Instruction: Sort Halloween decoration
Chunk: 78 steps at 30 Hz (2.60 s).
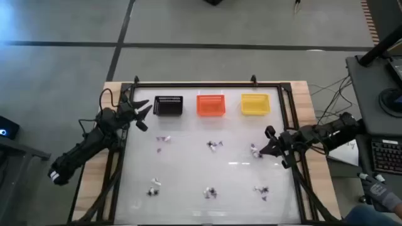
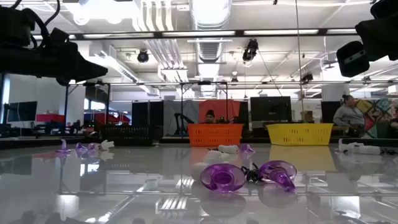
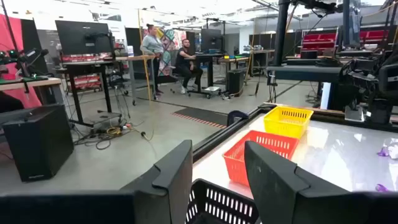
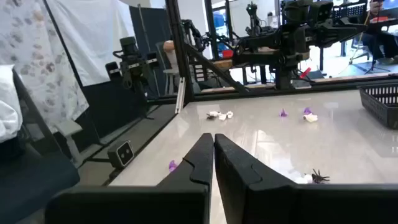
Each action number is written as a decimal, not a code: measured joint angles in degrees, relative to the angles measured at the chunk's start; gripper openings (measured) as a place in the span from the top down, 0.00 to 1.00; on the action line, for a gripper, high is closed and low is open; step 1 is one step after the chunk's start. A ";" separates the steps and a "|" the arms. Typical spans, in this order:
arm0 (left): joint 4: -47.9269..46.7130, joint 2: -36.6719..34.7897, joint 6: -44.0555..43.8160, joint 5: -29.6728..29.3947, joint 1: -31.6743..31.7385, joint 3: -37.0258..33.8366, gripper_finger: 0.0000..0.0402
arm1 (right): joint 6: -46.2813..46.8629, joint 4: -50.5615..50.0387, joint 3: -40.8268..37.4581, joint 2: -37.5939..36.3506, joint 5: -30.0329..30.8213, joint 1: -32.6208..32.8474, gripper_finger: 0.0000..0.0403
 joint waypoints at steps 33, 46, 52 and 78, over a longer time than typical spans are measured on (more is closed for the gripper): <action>-0.01 -0.01 -0.02 0.02 0.01 0.00 0.68 | -0.01 0.00 -0.01 0.01 -0.01 0.01 0.98; -0.01 0.00 -0.01 0.01 0.00 0.00 0.68 | -0.01 0.00 0.00 0.00 0.00 0.02 0.98; -0.01 0.00 -0.02 0.02 0.01 -0.01 0.68 | -0.01 0.00 0.00 0.01 -0.01 0.01 0.98; 0.01 -0.01 -0.01 0.01 0.00 0.00 0.68 | 2.95 0.24 0.00 0.01 1.46 0.00 0.98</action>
